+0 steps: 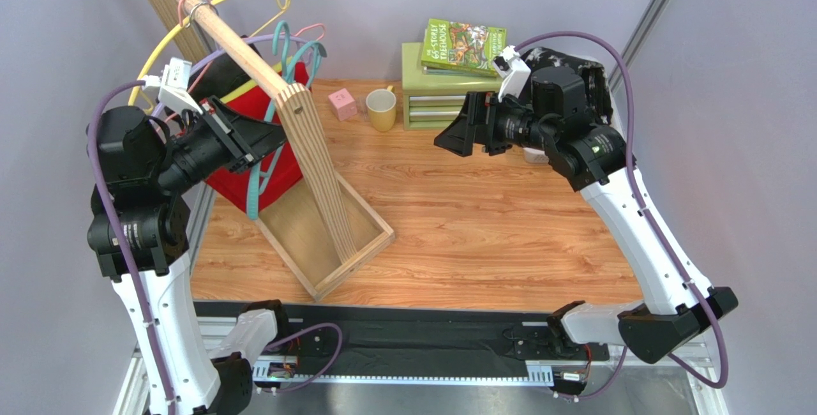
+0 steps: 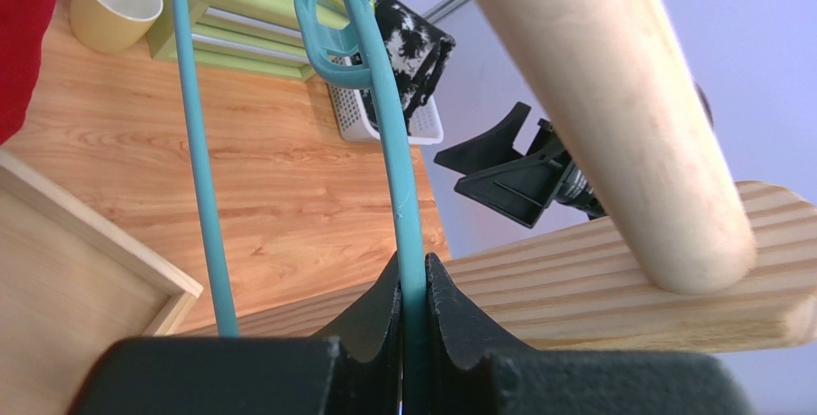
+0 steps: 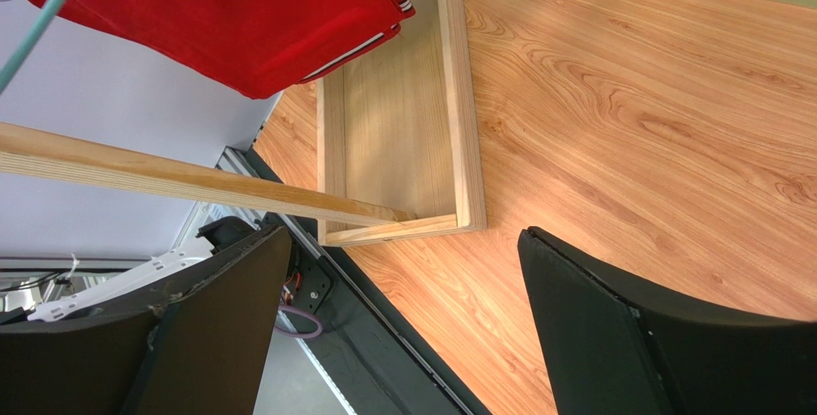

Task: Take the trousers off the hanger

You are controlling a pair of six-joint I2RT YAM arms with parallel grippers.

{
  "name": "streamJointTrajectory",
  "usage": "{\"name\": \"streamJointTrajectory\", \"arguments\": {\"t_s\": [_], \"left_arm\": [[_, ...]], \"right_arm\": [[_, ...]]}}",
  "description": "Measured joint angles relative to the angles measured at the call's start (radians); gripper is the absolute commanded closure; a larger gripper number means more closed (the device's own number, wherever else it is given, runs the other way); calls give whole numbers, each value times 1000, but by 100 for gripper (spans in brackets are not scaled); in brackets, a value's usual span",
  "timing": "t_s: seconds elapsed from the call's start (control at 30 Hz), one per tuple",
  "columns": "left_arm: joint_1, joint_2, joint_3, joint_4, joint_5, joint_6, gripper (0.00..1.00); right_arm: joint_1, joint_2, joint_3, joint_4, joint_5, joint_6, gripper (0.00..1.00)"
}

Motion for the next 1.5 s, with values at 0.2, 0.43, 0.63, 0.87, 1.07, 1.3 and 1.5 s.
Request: {"name": "streamJointTrajectory", "arguments": {"t_s": [0.2,0.43,0.63,0.87,1.07,1.3,1.5], "left_arm": [[0,-8,33,10,-16,-1,100],[0,-56,33,2,-44,1,100],[1,-103,26,-10,-64,3,100],[1,-137,-10,-37,-67,7,100],[1,-161,-11,-76,-80,17,100],[1,-179,-11,-129,-98,35,100],[1,-186,-11,-179,-116,58,100]], "right_arm": [[0,17,2,-1,-7,-10,5],[0,23,2,-2,-19,-16,5],[0,23,2,-2,-31,-19,5],[0,23,0,-2,-40,-19,5],[0,23,-5,-2,-41,-19,5],[0,23,-20,-5,-45,-19,5],[0,23,-20,-5,-54,-18,5]]}}
